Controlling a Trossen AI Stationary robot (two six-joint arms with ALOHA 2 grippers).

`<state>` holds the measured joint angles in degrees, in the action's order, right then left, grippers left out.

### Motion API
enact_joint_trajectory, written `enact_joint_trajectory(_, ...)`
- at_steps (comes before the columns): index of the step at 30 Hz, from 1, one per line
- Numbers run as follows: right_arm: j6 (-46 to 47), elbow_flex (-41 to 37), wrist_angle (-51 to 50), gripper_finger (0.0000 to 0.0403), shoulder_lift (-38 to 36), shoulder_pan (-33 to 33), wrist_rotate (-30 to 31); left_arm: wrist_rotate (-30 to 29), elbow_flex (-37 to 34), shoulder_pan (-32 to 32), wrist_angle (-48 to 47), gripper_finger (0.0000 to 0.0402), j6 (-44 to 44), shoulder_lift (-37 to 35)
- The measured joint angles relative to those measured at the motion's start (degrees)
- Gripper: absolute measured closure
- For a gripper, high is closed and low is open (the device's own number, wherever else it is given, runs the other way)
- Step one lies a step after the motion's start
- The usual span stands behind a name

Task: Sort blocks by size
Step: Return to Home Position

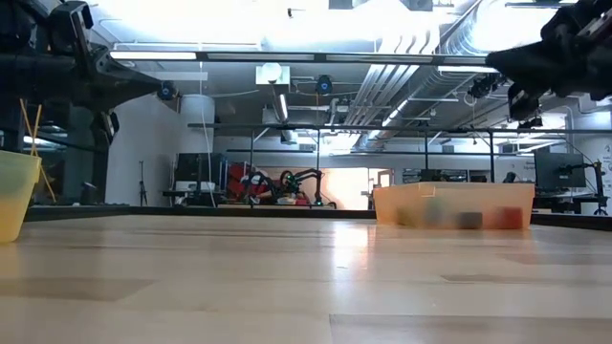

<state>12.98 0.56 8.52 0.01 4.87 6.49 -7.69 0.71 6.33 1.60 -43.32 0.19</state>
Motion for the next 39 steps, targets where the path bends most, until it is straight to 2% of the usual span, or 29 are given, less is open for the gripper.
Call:
enact_joint_trajectory(22,0.0,0.0,-6.6,0.0400,0.8,-1.1,-0.3,0.1,0.0,0.0,0.0,0.0402,0.0,0.3)
enact_joint_trajectory(39,0.0,0.0,-6.6,0.0400,0.8,-1.1,-0.3,0.1,0.0,0.0,-0.1,0.0402,0.0,0.3)
